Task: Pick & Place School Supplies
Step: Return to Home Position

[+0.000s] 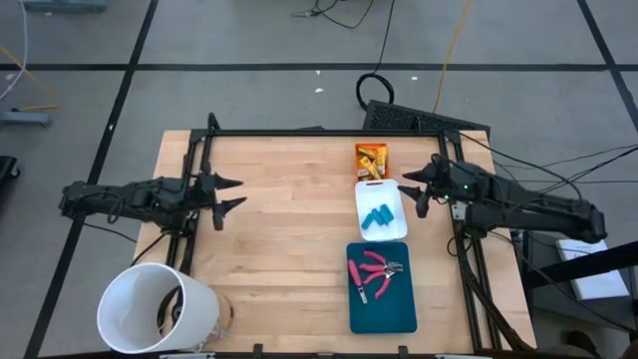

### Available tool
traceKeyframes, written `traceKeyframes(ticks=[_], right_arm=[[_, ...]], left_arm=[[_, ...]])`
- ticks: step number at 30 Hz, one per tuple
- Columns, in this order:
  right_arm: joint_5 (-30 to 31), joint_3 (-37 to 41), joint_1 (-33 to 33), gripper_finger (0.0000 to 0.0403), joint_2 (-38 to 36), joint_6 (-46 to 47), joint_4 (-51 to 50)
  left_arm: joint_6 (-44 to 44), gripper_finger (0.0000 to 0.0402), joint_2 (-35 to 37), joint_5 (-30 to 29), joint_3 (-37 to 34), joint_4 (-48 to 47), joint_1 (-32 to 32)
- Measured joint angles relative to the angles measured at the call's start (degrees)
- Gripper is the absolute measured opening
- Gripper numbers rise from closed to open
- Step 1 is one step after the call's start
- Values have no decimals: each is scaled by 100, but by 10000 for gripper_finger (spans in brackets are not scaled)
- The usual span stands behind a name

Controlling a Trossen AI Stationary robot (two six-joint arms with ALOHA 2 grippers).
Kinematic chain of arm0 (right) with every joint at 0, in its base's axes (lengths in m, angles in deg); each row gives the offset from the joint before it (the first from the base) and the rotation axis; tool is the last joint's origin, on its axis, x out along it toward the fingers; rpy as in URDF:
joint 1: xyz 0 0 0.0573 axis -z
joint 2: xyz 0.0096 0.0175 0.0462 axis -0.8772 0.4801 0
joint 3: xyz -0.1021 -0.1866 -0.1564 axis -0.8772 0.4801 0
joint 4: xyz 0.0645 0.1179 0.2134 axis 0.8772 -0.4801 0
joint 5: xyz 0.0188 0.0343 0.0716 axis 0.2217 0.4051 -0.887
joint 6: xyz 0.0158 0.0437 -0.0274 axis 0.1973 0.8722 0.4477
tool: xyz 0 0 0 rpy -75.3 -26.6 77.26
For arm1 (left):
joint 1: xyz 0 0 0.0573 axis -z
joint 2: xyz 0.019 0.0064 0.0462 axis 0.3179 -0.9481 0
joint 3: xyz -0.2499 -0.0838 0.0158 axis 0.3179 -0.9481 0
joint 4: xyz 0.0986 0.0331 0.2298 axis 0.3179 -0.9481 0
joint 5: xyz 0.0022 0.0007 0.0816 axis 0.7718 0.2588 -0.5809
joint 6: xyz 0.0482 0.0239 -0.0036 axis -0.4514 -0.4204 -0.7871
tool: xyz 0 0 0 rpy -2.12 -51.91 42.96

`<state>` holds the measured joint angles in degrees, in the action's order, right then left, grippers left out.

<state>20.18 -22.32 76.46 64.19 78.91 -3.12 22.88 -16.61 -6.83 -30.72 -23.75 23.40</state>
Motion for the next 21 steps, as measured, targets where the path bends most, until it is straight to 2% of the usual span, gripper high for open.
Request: traceKeyframes(ticks=[8, 13, 21], right_arm=[[-32, 916, -28, 195, -989, -111, 616], [-476, 1372, -30, 196, -1719, -352, 822], [-459, 1861, -28, 197, -2706, -421, 819]], left_arm=[[276, 230, 506, -249, -68, -476, 0], [280, 230, 937, -249, -480, -355, 0], [297, 230, 1738, -247, -1157, -101, 0]])
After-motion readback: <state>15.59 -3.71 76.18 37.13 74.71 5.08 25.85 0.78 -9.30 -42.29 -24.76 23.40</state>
